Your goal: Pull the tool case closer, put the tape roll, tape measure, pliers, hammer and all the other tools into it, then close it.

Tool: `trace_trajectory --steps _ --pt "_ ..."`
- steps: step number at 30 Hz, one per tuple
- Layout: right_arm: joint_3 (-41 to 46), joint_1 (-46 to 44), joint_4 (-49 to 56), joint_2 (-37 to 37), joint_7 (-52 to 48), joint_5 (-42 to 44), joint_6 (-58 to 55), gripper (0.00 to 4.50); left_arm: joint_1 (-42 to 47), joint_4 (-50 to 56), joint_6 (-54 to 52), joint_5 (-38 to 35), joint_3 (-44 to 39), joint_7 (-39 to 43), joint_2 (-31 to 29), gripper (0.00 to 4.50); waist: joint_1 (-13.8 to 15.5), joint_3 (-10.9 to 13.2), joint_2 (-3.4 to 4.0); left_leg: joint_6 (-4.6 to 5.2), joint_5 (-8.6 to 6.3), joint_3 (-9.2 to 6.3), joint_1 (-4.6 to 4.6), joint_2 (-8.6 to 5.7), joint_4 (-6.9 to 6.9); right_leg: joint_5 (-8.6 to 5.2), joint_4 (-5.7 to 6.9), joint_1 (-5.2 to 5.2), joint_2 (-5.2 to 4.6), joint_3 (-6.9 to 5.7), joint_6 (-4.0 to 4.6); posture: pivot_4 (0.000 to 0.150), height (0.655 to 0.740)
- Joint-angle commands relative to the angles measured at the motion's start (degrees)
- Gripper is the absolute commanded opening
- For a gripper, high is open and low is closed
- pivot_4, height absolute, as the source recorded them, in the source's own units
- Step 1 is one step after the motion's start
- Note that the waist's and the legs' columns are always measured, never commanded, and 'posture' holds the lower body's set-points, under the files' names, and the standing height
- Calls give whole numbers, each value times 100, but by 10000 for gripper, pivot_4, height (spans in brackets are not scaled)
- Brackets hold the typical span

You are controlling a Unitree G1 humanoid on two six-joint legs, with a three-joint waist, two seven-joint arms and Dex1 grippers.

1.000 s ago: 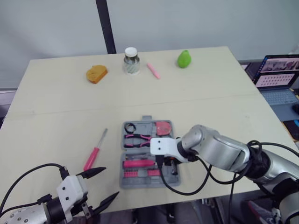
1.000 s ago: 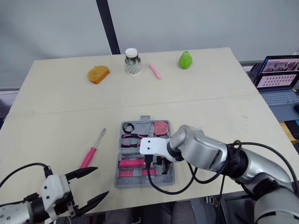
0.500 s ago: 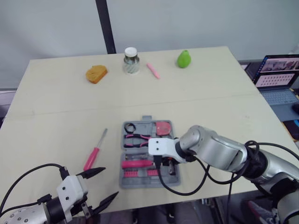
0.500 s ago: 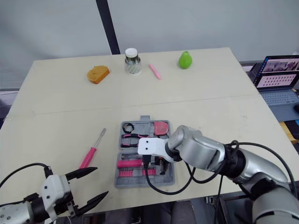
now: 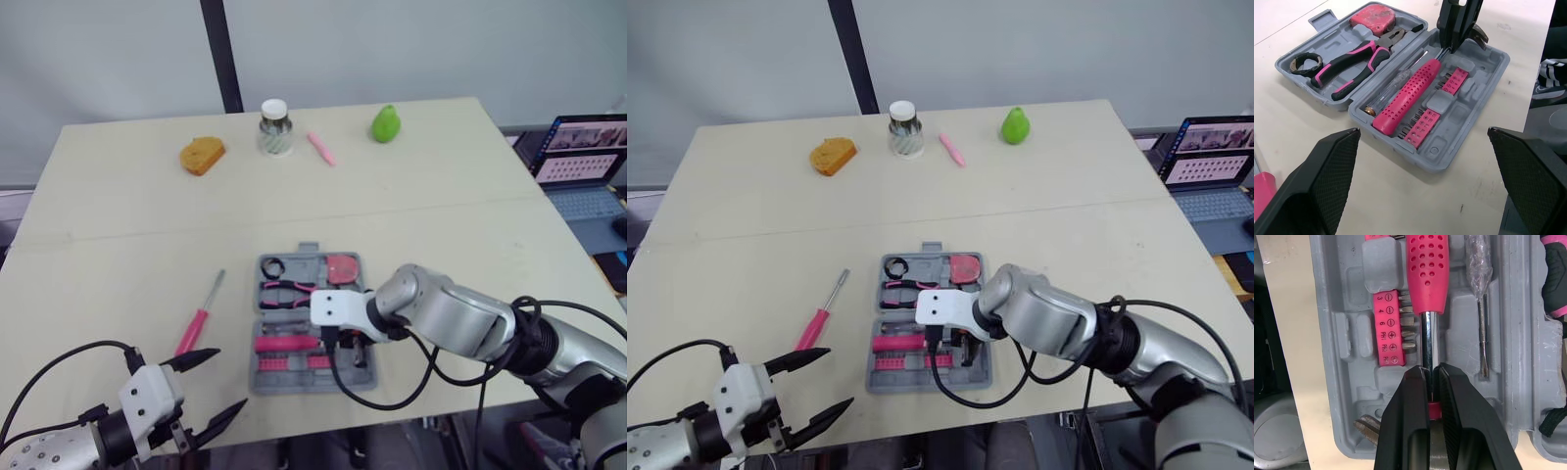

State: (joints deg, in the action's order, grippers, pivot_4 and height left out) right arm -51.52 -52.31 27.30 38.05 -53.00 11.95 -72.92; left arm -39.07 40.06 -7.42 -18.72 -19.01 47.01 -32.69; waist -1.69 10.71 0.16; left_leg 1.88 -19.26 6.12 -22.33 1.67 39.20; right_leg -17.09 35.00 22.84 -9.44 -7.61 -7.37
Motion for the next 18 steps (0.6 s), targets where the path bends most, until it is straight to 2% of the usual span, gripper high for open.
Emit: trace_trajectory --steps 1,2,5,7,9,12,16,18 --pt "-18 22 127 12 30 20 101 230 -17 94 74 3 38 -7 -37 45000 0 0 0 0 0 0 0 0 0 0 0 0 0 0 0 1500 7400" --pt "6 19 138 21 18 32 109 230 -8 95 71 8 49 -11 -36 45000 0 0 0 0 0 0 0 0 0 0 0 0 0 0 0 1500 7400" --pt "125 -25 199 64 -51 111 86 12253 3 93 73 9 67 -12 -31 45000 2 0 0 0 0 0 0 0 0 0 0 0 0 0 0 1500 7400" --pt "205 -58 277 109 -114 193 68 21008 2 91 77 11 76 -11 -28 45000 3 0 0 0 0 0 0 0 0 0 0 0 0 0 0 1500 7400" --pt "413 -152 405 129 -196 375 -50 31933 10 86 81 12 87 -14 -25 45000 3 0 0 0 0 0 0 0 0 0 0 0 0 0 0 1500 7400" --pt "764 -148 648 214 -299 661 -80 44338 56 74 64 11 107 -30 -27 45000 6 0 0 0 -1 -1 0 0 0 0 -1 0 0 0 0 1500 7400" --pt "1424 363 674 3 -64 857 325 44338 113 46 60 12 130 -44 -27 45000 8 -5 -9 -1 -2 -1 1 2 -1 0 -3 -1 0 0 0 1500 7400" --pt "1891 802 596 -318 250 804 973 44338 176 20 61 18 162 -52 -26 45000 10 -6 -11 -1 -3 0 0 1 -1 0 -1 -2 1 -1 0 1500 7400"
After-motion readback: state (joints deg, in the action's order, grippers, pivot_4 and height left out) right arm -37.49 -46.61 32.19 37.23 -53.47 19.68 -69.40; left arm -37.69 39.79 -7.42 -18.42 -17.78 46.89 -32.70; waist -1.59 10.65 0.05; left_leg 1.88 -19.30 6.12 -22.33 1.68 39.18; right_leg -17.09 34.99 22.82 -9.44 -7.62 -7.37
